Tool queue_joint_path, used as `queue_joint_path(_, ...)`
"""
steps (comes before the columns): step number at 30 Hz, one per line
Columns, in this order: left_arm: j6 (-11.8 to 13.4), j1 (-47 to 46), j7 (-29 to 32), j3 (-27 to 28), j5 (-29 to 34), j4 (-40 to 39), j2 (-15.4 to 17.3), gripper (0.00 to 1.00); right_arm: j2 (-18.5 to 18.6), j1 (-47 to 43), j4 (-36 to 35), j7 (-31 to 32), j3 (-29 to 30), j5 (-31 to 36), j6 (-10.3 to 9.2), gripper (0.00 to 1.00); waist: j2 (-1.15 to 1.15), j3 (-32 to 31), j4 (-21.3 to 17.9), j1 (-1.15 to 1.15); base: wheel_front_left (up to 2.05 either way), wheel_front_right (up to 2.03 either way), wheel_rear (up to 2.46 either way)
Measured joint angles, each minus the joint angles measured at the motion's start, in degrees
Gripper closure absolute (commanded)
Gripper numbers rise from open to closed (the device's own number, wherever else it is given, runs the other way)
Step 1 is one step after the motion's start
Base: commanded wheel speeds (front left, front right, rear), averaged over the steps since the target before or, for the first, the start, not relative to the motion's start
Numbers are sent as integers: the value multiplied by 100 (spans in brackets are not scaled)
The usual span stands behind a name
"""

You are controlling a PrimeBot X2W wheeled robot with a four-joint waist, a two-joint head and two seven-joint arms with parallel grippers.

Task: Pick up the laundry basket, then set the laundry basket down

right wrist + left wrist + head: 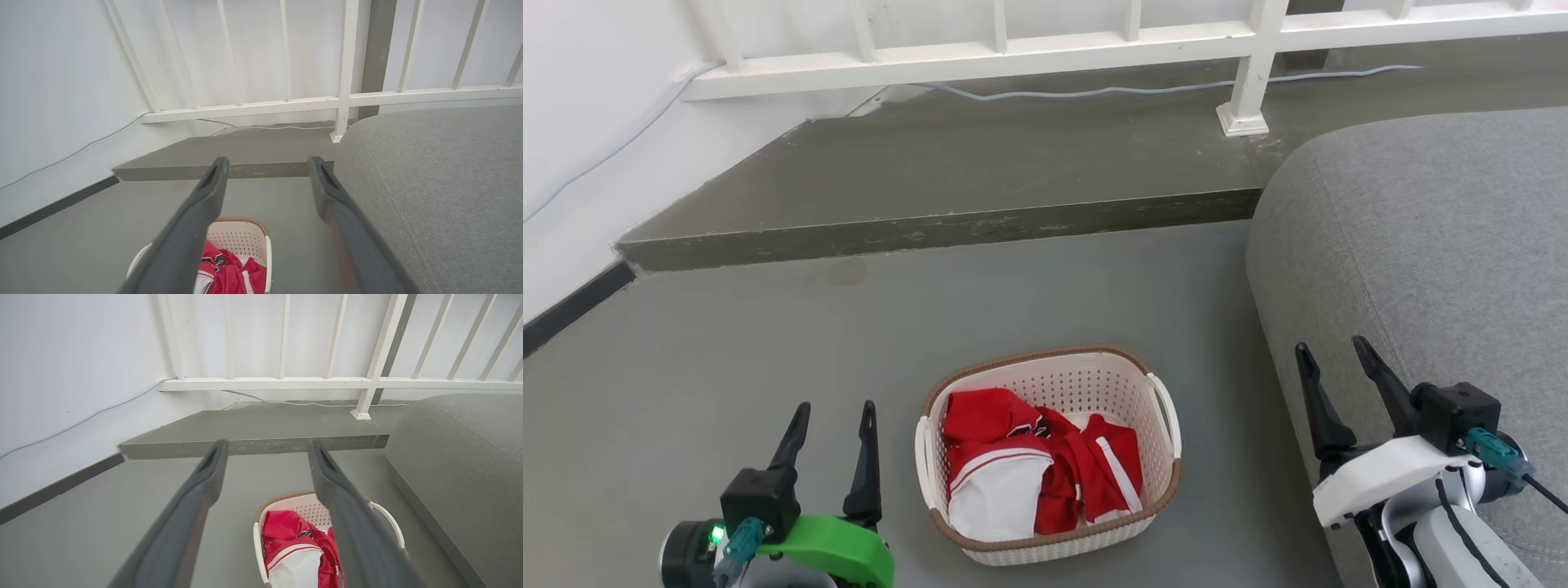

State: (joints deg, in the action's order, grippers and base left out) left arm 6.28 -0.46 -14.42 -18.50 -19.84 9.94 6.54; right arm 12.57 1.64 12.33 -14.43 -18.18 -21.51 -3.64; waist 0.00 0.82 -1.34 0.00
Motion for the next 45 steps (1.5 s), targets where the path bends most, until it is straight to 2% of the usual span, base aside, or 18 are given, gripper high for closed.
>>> queue_joint_path(14, 37, 120, 69, 33, 97, -213, 2, 0, 34, -106, -180, 0, 3, 40, -48, 0, 0, 33, 32, 0, 0, 0, 0)
queue_joint_path(15, 37, 131, 69, 36, 97, -227, 1, 100, 32, -107, -180, 0, 2, 40, -48, 100, 0, 36, 32, 0, 0, 0, 0)
queue_joint_path(24, -14, 249, 77, -1, -93, -55, -55, 100, -116, -304, -11, 20, 18, -156, 10, 100, 0, 31, 38, 0, 0, 0, 0)
queue_joint_path(36, -153, 292, 256, 193, -1177, -111, -92, 100, -220, -304, -37, 215, 268, -1180, 112, 100, 0, 22, 50, 0, 0, 0, 0)
queue_joint_path(45, -244, 291, 388, 378, -1768, -108, -144, 100, -311, -301, -37, 391, 476, -1747, 192, 100, 0, 16, 58, 0, 0, 0, 0)
